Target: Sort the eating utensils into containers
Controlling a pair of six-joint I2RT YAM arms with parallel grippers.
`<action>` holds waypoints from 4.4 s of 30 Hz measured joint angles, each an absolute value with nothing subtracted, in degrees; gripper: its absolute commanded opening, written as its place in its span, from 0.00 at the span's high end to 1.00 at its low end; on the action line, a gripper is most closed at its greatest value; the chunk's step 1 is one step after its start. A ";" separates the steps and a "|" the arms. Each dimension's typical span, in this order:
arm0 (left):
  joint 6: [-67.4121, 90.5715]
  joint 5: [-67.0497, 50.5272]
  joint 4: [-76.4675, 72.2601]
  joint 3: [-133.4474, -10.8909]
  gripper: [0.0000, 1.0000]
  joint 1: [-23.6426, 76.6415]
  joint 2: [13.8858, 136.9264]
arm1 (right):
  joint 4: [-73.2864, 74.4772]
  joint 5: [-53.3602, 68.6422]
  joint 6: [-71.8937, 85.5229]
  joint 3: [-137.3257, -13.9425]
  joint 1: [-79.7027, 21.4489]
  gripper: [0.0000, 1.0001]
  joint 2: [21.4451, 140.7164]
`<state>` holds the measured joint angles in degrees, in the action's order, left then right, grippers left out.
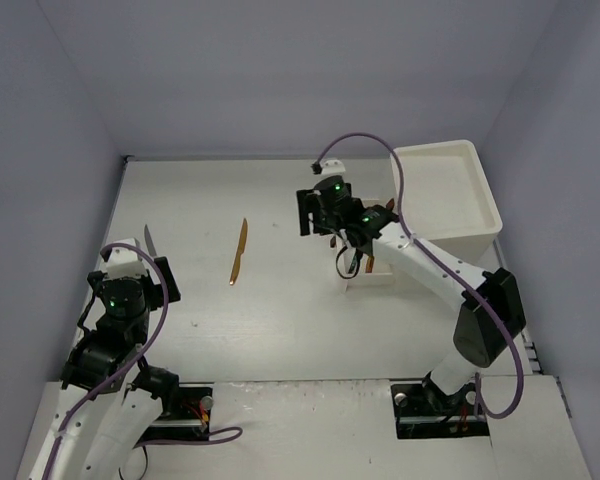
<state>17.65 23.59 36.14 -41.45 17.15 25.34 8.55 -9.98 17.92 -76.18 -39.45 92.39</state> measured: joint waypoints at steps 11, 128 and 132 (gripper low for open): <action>17.63 23.62 36.16 -41.45 0.11 17.09 24.17 | 8.09 -18.86 28.93 -90.17 -54.36 0.25 115.15; 17.63 23.54 36.16 -41.41 0.11 16.80 22.84 | 12.85 -19.07 14.21 -76.68 -36.18 1.00 92.80; 17.63 23.43 36.16 -41.40 0.11 16.80 22.91 | 13.17 -18.89 12.12 -74.58 -32.08 1.00 96.07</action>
<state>17.63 23.43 36.16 -41.40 16.80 22.91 13.17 -18.89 12.12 -74.58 -32.08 96.07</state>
